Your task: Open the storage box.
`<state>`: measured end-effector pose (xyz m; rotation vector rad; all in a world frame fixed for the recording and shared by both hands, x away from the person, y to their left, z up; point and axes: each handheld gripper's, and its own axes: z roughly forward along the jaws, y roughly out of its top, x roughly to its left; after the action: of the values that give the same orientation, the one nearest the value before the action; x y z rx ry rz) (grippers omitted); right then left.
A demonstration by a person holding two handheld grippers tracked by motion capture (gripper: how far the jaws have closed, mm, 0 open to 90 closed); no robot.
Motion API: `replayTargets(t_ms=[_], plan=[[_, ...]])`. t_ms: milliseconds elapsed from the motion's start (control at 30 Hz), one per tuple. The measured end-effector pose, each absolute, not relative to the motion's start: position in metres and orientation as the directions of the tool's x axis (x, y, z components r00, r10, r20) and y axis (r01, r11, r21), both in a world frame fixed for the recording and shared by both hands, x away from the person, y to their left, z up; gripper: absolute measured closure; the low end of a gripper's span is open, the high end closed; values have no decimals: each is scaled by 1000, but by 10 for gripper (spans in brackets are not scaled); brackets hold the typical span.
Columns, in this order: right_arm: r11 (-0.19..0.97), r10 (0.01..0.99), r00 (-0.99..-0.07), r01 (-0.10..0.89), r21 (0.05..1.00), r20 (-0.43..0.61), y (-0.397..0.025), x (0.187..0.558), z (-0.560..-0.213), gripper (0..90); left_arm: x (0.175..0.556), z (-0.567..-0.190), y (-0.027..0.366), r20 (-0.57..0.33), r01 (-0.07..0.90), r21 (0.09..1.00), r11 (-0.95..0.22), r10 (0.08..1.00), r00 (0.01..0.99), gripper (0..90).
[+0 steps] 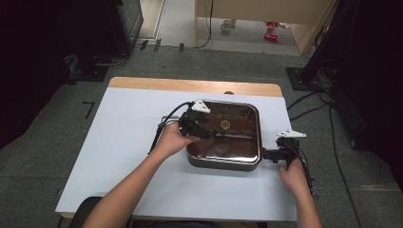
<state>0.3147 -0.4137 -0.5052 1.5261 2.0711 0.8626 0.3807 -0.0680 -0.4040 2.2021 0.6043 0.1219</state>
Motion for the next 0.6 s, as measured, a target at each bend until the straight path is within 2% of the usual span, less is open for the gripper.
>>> replayTargets(t_ms=[600], plan=[[202,952,-305,688,697,25,-414,315,-505,0,393,-418,-95,-97,360,742,-565,442,892,377]])
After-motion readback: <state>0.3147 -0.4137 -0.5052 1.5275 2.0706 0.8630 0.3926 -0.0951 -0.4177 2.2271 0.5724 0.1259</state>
